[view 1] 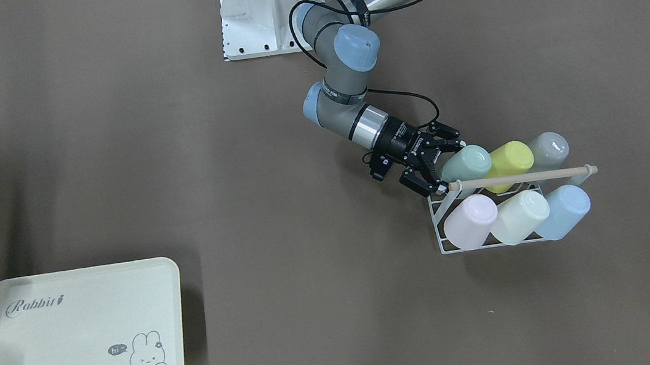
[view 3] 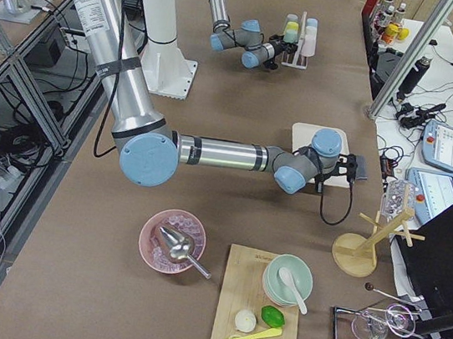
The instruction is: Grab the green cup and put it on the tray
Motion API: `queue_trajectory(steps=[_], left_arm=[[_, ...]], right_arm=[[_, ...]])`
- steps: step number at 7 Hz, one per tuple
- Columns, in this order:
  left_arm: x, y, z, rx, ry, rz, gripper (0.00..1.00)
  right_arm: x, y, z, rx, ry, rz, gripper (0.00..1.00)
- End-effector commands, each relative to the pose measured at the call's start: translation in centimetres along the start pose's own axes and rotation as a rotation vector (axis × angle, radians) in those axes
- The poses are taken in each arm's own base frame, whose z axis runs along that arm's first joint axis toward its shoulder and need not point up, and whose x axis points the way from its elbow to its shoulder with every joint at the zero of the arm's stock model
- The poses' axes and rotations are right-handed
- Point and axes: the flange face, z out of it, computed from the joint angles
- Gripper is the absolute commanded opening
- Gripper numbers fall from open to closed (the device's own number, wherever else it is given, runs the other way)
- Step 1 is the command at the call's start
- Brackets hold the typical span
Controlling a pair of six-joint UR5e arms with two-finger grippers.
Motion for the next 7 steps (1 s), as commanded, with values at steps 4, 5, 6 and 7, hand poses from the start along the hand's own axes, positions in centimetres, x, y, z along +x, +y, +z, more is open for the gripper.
queue_trajectory(steps=[4,5,6,7], left_arm=[[0.4,-0.1,1.2,-0.027,-0.013,-0.002,0.39],[0.3,-0.1,1.1,-0.026,-0.014,-0.003,0.21],[0.3,0.2,1.0,-0.033,-0.011,0.006,0.11],[0.2,1.0,0.7,-0.041,-0.004,0.02,0.08]], right_arm=[[-17.3,3.8,7.9,-0.044,-0.067,0.067,0.0],[-18.7,4.9,8.3,-0.057,-0.078,0.131,0.0],[-19.0,4.7,8.3,-0.047,-0.074,0.175,0.0],[-19.6,5.1,8.8,-0.045,-0.073,0.206,0.0]])
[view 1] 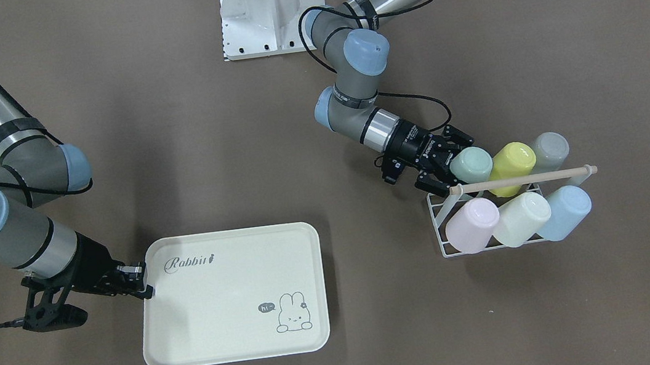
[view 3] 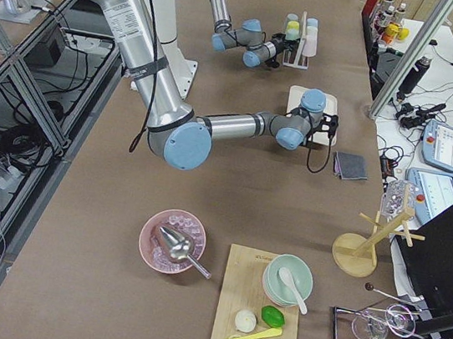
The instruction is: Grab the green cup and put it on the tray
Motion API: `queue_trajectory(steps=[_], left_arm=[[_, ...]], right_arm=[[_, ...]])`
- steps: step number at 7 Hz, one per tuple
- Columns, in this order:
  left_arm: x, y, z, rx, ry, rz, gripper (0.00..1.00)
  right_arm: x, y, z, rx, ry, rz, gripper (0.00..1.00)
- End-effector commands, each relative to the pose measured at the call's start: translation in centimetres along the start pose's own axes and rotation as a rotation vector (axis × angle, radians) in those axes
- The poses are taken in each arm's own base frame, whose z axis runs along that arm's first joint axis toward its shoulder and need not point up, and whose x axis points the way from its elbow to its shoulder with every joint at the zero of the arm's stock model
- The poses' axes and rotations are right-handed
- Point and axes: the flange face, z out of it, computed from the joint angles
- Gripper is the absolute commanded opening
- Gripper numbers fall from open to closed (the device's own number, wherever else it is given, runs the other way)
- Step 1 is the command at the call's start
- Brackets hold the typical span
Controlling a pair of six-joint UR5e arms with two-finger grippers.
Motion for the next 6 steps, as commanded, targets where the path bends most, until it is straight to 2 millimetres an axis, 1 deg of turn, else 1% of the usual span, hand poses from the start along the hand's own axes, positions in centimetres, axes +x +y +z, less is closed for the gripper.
queue_trajectory(steps=[1,2,3,4,5,6], left_arm=[[-0.1,2.5,-0.8,-0.016,0.014,0.025,0.08],[0.1,4.9,-1.4,-0.027,0.021,0.04,0.08],[0.2,7.1,-1.7,-0.032,0.027,0.046,0.08],[0.2,8.7,-2.2,-0.032,0.028,0.049,0.08],[0.6,11.1,-3.0,-0.02,0.056,0.049,0.08],[0.8,13.7,-4.3,0.05,0.111,-0.011,0.09]], right_arm=[[-1.4,1.1,0.7,0.012,-0.005,0.041,0.0],[-2.0,1.4,0.5,0.019,-0.012,0.069,0.0],[-3.5,2.2,0.5,0.05,-0.016,0.075,0.0],[-4.6,3.6,1.5,0.062,-0.017,0.085,0.0],[-5.7,5.1,2.5,0.079,-0.015,0.07,0.0],[-6.2,5.8,2.8,0.077,-0.022,0.043,0.0]])
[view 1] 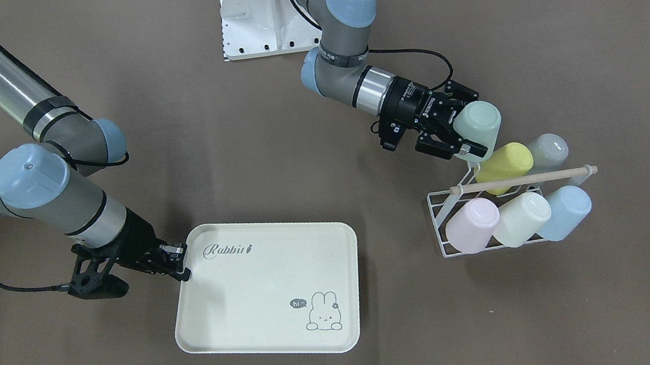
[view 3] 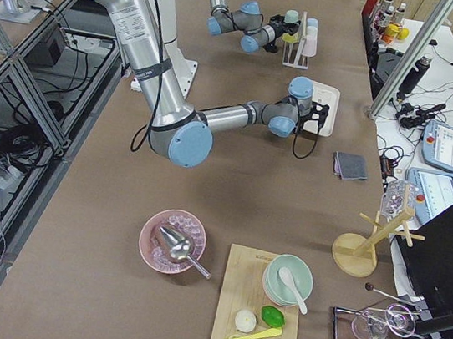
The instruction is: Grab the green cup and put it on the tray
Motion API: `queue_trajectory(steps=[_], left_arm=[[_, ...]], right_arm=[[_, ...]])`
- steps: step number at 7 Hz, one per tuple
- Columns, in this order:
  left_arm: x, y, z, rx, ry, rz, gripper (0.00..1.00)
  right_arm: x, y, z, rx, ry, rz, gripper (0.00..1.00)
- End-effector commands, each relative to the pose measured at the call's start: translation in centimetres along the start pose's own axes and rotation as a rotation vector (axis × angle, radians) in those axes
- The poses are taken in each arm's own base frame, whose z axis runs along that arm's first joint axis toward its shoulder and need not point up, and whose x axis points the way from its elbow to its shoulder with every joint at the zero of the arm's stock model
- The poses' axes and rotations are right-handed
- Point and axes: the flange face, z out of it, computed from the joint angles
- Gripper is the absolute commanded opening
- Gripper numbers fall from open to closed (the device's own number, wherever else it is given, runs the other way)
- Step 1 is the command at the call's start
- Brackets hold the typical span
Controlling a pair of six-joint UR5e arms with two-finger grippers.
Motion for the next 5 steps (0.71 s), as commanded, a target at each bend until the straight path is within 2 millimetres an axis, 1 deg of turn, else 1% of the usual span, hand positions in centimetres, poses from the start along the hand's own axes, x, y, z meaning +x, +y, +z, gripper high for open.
queue_trajectory(steps=[1,2,3,4,5], left_arm=[[0.6,4.1,-2.6,0.125,0.122,-0.198,0.09],[0.5,4.4,-4.3,0.197,0.238,-0.391,0.09],[-0.1,3.7,-5.6,0.309,0.334,-0.626,0.09],[-0.7,3.8,-7.0,0.411,0.42,-0.819,0.09],[-1.3,3.4,-8.2,0.488,0.524,-1.023,0.09]], right_arm=[[-1.6,2.4,0.8,-0.005,-0.019,-0.036,0.0],[-1.7,3.4,1.6,-0.021,-0.015,-0.061,0.0],[-1.7,3.9,2.0,-0.03,-0.014,-0.116,0.0],[-1.4,3.8,2.2,-0.03,-0.008,-0.14,0.0],[-1.2,3.9,2.4,-0.038,-0.007,-0.179,0.0]])
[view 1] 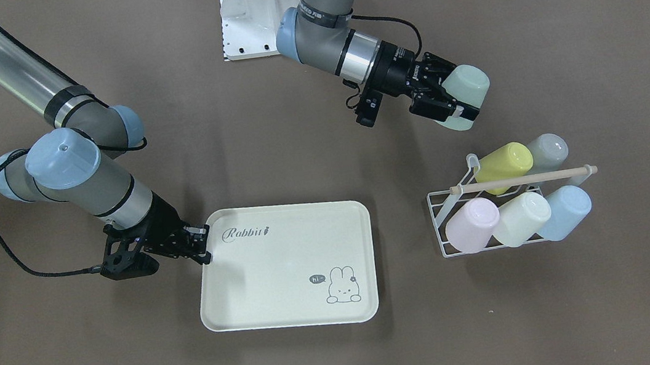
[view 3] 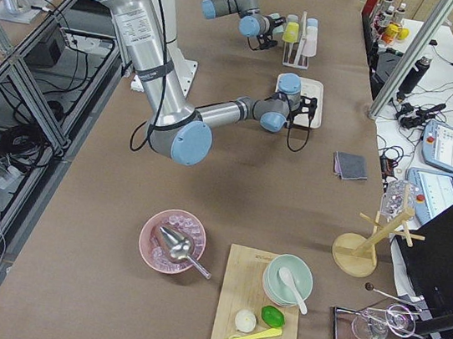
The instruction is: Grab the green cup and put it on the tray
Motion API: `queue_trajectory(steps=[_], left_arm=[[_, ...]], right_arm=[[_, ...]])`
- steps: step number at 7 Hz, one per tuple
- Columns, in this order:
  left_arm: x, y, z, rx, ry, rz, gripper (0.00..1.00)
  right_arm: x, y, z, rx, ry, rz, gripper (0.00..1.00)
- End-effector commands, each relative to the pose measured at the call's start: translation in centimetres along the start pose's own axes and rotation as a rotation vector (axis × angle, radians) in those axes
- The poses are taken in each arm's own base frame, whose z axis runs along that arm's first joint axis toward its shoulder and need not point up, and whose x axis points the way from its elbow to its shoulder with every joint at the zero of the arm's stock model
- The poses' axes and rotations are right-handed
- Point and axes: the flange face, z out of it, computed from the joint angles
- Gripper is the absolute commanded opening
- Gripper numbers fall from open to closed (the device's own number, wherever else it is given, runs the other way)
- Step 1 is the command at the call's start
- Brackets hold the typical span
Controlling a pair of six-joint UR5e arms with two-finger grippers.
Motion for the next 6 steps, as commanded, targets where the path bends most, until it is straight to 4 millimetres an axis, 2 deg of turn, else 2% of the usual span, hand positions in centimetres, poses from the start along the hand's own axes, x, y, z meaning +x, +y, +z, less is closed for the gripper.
queue_trajectory(steps=[1,3,5,6], left_arm=[[0.4,-1.7,-2.2,0.167,0.168,-0.354,0.09],[-0.4,-1.7,-3.3,0.237,0.197,-0.402,0.08],[-0.5,-2.9,-4.0,0.362,0.303,-0.707,0.08],[-1.0,-3.8,-5.1,0.458,0.373,-0.831,0.08]], right_arm=[[0.4,0.1,0.5,-0.01,0.008,-0.093,0.0],[0.1,-0.1,0.3,-0.007,0.002,-0.075,0.0],[-0.8,-0.4,0.3,-0.003,-0.004,-0.043,0.0],[-0.9,-0.5,0.5,-0.002,-0.002,-0.035,0.0]])
